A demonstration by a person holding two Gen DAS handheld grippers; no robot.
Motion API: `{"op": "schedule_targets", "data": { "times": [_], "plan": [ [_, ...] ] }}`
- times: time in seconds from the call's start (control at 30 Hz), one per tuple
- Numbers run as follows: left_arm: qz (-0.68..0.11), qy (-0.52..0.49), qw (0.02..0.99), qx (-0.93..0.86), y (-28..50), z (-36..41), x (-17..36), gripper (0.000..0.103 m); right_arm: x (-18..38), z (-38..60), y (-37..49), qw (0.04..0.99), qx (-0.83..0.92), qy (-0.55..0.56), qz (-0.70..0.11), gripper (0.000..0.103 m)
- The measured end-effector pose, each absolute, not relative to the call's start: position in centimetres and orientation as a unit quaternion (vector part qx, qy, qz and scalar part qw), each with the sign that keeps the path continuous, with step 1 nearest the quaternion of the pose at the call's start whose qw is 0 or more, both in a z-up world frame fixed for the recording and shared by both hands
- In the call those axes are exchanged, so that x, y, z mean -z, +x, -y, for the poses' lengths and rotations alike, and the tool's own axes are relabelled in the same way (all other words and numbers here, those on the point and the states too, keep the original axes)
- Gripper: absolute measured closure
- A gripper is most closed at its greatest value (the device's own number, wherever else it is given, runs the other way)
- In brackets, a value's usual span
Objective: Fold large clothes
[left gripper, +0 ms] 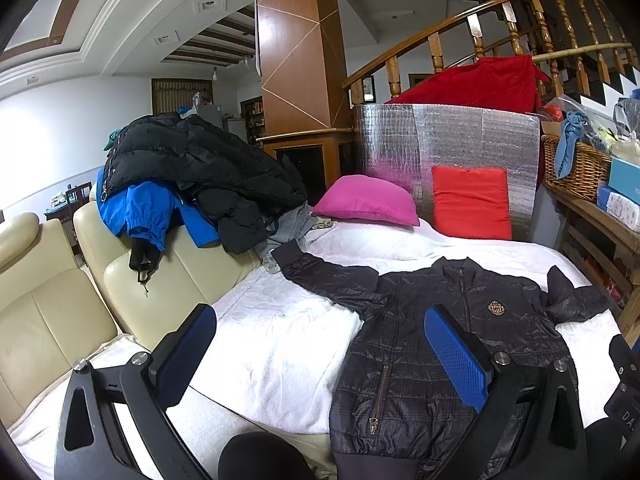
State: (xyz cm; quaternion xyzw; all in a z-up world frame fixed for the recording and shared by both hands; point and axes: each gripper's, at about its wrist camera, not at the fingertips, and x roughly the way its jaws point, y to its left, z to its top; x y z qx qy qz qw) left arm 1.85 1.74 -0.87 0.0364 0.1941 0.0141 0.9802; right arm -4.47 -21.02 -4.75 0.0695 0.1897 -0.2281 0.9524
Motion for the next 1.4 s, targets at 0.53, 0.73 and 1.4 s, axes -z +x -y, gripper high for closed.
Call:
{"op": "schedule_targets", "data": {
  "times": [0.53, 0.73, 1.4],
  "plan": [
    [-0.195, 0.037, 0.98, -0.014, 2.0, -1.6, 0.9, 0.0, 4.9, 21.0, -4.4, 0.952, 0.228, 0.069, -0.19, 0.0],
    [-0.198, 0.037, 0.979, -0.014, 2.2, -1.6, 1.0, 0.0, 5.2, 21.0, -4.1, 0.952, 0.227, 0.069, -0.194, 0.0],
    [-0.36, 0.068, 0.93, 0.036, 15.9, 4.8, 11.4, 0.0, 10.4, 35.2, -0.3, 0.93, 0.239, 0.179, -0.217, 0.0]
  ]
}}
